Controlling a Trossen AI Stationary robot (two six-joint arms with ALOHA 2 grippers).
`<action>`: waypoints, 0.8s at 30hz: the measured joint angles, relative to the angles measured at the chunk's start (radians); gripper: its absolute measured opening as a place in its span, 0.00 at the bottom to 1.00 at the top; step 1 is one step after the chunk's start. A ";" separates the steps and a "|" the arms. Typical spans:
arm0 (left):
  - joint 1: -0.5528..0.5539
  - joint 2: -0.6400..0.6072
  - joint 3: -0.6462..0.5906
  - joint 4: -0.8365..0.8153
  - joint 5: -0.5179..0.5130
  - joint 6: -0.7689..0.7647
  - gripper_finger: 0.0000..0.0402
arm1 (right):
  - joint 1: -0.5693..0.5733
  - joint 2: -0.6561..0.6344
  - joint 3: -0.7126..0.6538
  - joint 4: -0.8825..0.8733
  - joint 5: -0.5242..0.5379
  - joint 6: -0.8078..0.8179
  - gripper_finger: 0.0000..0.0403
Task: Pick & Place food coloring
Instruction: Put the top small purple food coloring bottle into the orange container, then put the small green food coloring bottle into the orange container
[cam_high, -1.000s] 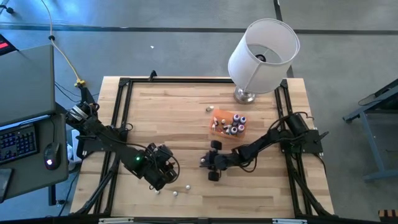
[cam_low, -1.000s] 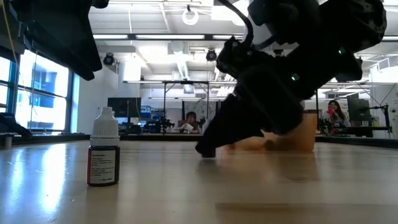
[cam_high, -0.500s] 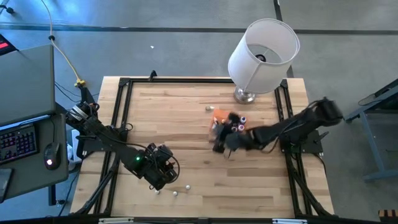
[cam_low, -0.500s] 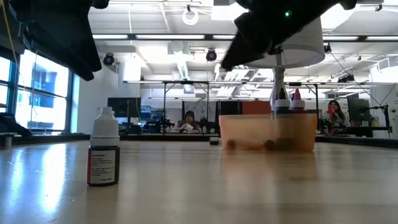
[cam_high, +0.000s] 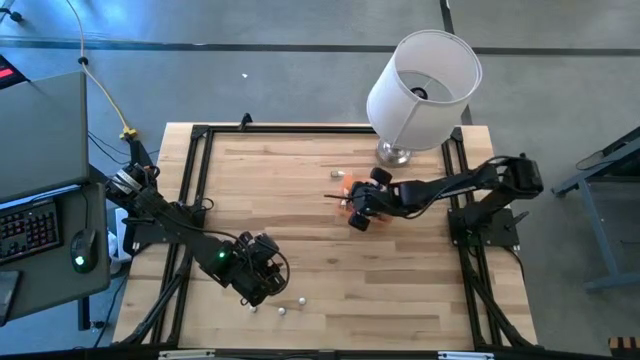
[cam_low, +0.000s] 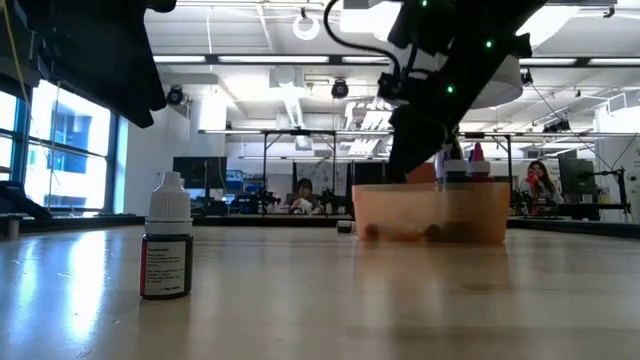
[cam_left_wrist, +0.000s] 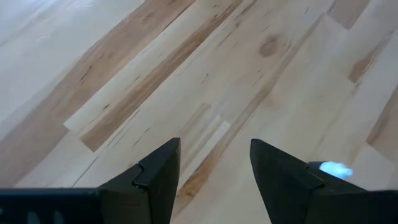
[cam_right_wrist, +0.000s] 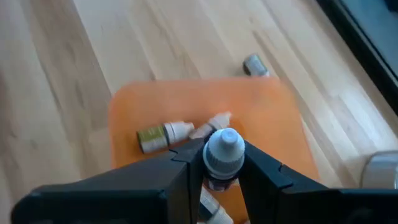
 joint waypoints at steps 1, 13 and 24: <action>0.000 0.000 0.000 0.004 0.000 0.000 0.48 | -0.001 0.005 0.000 -0.008 0.001 -0.001 0.22; 0.081 0.046 0.001 -0.016 -0.205 0.098 0.48 | 0.026 -0.075 0.019 -0.007 -0.003 -0.042 0.29; 0.541 0.100 0.001 0.293 0.092 0.997 0.48 | 0.265 -0.280 0.059 -0.046 -0.195 0.085 0.29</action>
